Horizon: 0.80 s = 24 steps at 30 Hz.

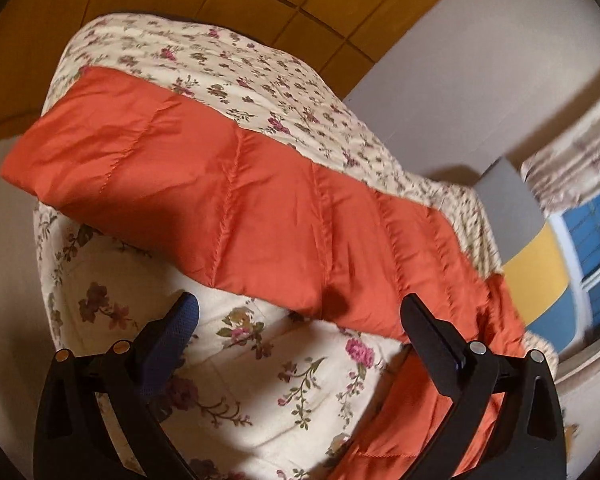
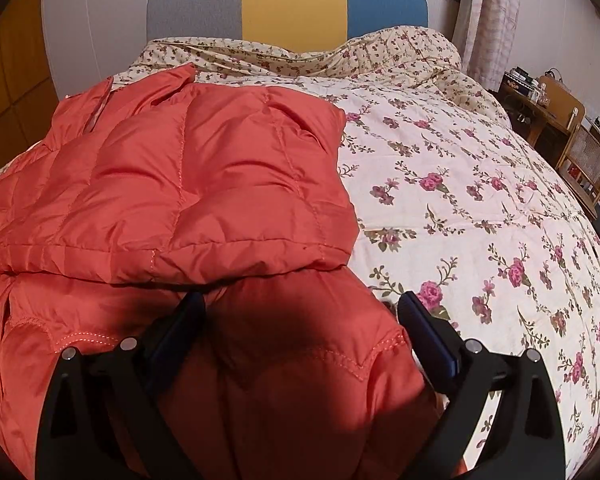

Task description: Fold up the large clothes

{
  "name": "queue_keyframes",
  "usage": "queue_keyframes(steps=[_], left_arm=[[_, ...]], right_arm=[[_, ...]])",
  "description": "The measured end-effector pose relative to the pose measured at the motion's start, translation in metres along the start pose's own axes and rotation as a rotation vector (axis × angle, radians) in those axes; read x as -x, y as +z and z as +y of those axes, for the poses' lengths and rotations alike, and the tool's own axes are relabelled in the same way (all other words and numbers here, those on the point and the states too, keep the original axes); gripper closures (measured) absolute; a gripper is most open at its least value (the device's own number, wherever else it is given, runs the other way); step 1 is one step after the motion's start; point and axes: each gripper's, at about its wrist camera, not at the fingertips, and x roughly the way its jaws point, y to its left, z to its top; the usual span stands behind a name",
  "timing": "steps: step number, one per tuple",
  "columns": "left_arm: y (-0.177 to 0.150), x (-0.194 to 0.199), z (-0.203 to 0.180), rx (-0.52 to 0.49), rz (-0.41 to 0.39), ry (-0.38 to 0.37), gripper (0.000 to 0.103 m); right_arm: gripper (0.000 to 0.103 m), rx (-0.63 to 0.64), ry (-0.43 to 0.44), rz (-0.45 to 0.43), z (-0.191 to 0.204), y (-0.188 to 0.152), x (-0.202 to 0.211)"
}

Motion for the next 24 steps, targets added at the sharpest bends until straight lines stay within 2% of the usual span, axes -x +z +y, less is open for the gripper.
queue_keyframes(steps=[5, 10, 18, 19, 20, 21, 23, 24], left_arm=[[0.013, -0.009, 0.006, 0.092, -0.009, -0.026, 0.003], [0.029, -0.015, 0.023, 0.267, -0.038, -0.076, 0.003], [0.048, -0.024, 0.031, 0.372, -0.080, -0.041, 0.005], [0.050, -0.025, 0.030, 0.377, -0.086, -0.014, 0.016], [0.051, -0.026, 0.031, 0.377, -0.083, 0.013, 0.037], [0.052, -0.030, 0.030, 0.378, -0.065, 0.043, 0.045], [0.052, -0.035, 0.033, 0.380, -0.046, 0.048, 0.071], [0.052, -0.036, 0.033, 0.379, -0.040, 0.048, 0.076]], right_arm=[[0.006, -0.004, 0.005, 0.003, -0.001, 0.000, 0.000], [0.005, -0.013, 0.010, 0.008, -0.002, 0.000, -0.002], [0.004, -0.021, 0.017, 0.014, -0.004, 0.000, -0.003], [0.004, -0.022, 0.018, 0.015, -0.004, 0.000, -0.004], [0.004, -0.023, 0.019, 0.016, -0.004, 0.000, -0.004], [0.004, -0.024, 0.020, 0.016, -0.004, 0.001, -0.004], [0.004, -0.026, 0.022, 0.017, -0.005, 0.001, -0.004], [0.004, -0.028, 0.024, 0.017, -0.005, 0.001, -0.005]])
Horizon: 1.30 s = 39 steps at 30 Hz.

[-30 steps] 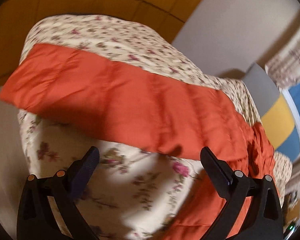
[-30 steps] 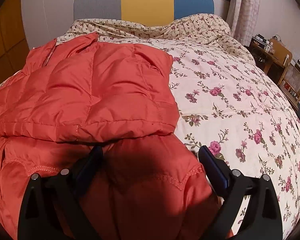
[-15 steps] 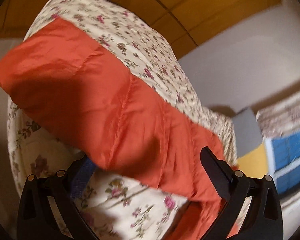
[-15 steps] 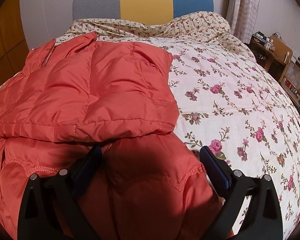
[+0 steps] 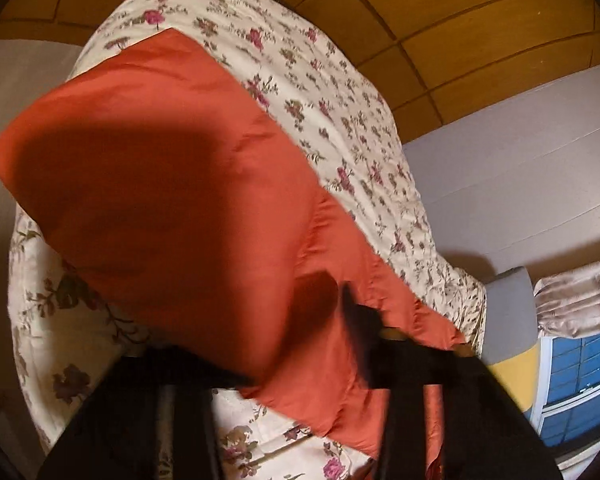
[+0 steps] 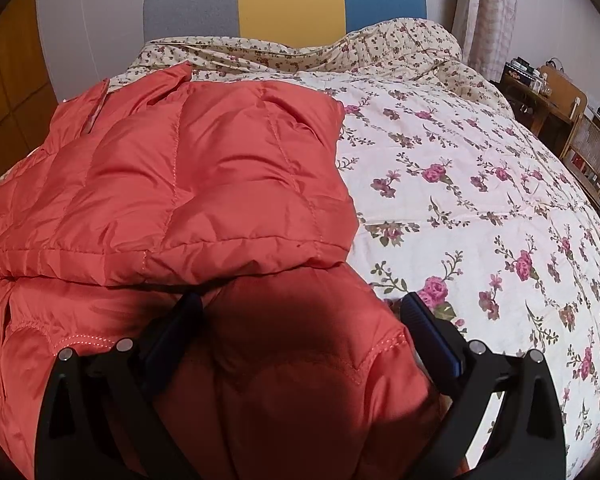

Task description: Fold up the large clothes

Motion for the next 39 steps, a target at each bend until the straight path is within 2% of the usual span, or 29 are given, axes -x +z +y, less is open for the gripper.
queue_keyframes(steps=[2, 4, 9, 14, 20, 24, 28, 31, 33, 35, 39], left_arm=[[-0.002, 0.003, 0.001, -0.013, -0.013, -0.008, 0.085], [-0.004, 0.008, -0.001, -0.034, -0.036, -0.021, 0.088], [-0.013, 0.025, -0.025, -0.152, -0.118, -0.030, 0.089], [-0.033, 0.037, -0.065, -0.342, -0.176, -0.043, 0.089], [-0.079, 0.045, -0.128, -0.643, -0.239, -0.040, 0.089], [-0.125, 0.054, -0.173, -0.889, -0.295, -0.059, 0.089], [-0.185, 0.054, -0.218, -1.175, -0.325, -0.067, 0.089], [-0.230, 0.047, -0.240, -1.351, -0.323, -0.074, 0.089], [-0.257, 0.038, -0.248, -1.449, -0.305, -0.070, 0.089], [-0.292, 0.023, -0.253, -1.590, -0.293, -0.044, 0.089], [-0.349, -0.006, -0.245, -1.836, -0.259, 0.008, 0.089]], right_arm=[[0.004, -0.002, 0.002, 0.001, 0.000, 0.000, 0.000], [0.004, -0.003, 0.003, 0.001, 0.000, 0.001, -0.001], [0.004, -0.004, 0.005, 0.002, -0.001, 0.000, -0.001], [0.004, -0.005, 0.007, 0.003, -0.001, 0.001, -0.001], [0.004, -0.009, 0.013, 0.004, -0.002, 0.001, -0.001], [0.004, -0.013, 0.019, 0.006, -0.003, 0.001, -0.002], [0.004, -0.017, 0.025, 0.007, -0.004, 0.002, -0.002], [0.003, -0.020, 0.029, 0.007, -0.004, 0.001, -0.001], [0.003, -0.022, 0.031, 0.007, -0.004, 0.001, -0.001], [0.003, -0.023, 0.033, 0.008, -0.005, 0.001, -0.001], [0.003, -0.027, 0.037, 0.009, -0.005, 0.001, -0.001]])
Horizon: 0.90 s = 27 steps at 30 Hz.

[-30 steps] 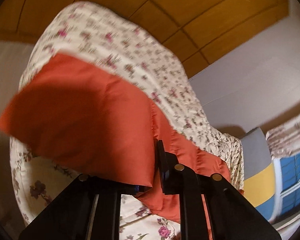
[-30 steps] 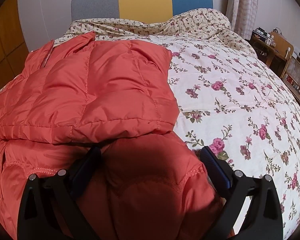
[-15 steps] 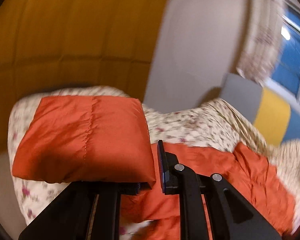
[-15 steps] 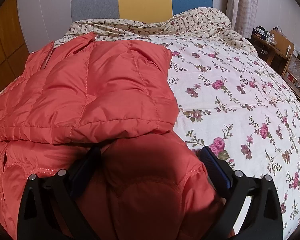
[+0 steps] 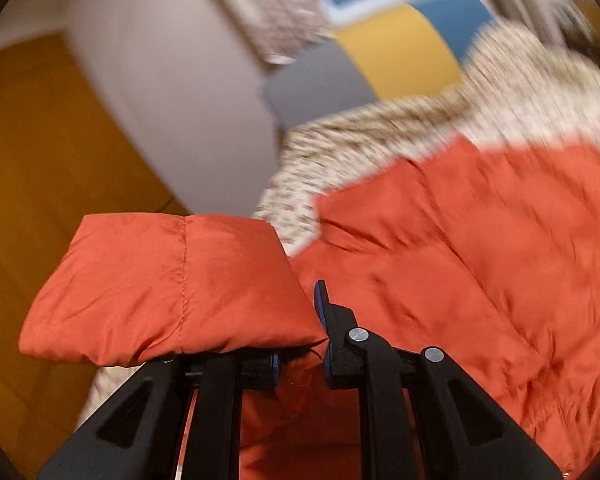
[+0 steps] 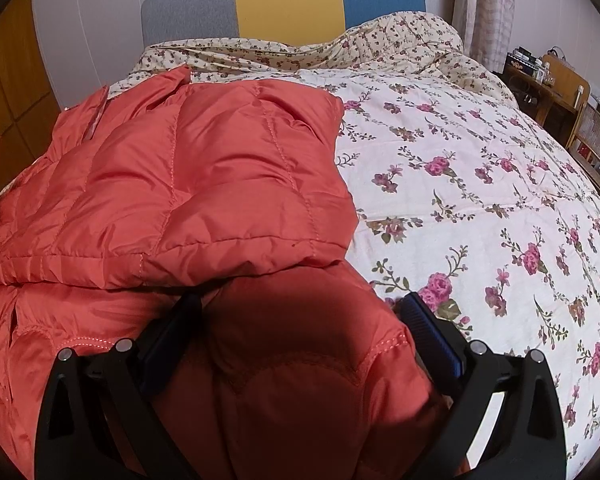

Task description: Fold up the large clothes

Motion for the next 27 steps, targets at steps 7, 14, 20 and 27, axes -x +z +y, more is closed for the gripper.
queue_keyframes(steps=[7, 14, 20, 27], left_arm=[[-0.028, -0.013, -0.066, -0.239, 0.006, -0.078, 0.089], [-0.033, -0.009, -0.066, -0.217, -0.035, -0.124, 0.088], [-0.036, 0.001, -0.054, -0.155, -0.056, -0.229, 0.081], [-0.035, 0.024, -0.016, 0.063, -0.105, -0.419, 0.013]], right_arm=[[0.003, -0.004, 0.005, 0.001, -0.001, 0.000, 0.000], [0.003, -0.003, 0.005, 0.002, -0.001, 0.000, 0.000], [0.003, -0.003, 0.004, 0.003, -0.001, 0.000, 0.000], [0.003, -0.002, 0.003, 0.000, -0.001, 0.000, 0.000]])
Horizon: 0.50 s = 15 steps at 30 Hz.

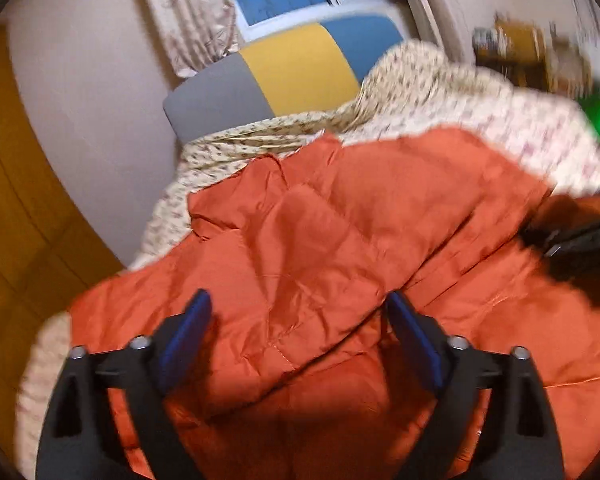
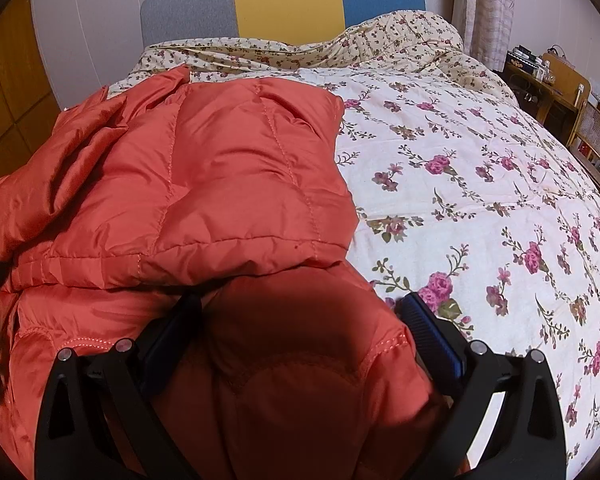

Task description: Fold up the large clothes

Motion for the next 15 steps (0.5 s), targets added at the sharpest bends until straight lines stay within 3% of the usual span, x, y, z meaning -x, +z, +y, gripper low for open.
queue_keyframes(steps=[2, 7, 12, 15], left_arm=[[0.000, 0.008, 0.012, 0.095, -0.019, -0.068, 0.013], [-0.014, 0.027, 0.047, 0.302, -0.037, -0.094, 0.013], [-0.027, 0.032, 0.101, 0.514, -0.049, -0.020, 0.013], [-0.031, 0.014, 0.129, 0.596, 0.027, 0.061, 0.015]], right_arm=[[0.003, 0.004, -0.006, -0.011, 0.001, 0.000, 0.002], [0.004, -0.003, 0.035, -0.089, -0.001, 0.000, 0.022], [0.005, 0.107, 0.112, -0.186, 0.031, 0.016, 0.063], [0.006, 0.166, 0.184, -0.216, 0.067, 0.038, 0.077]])
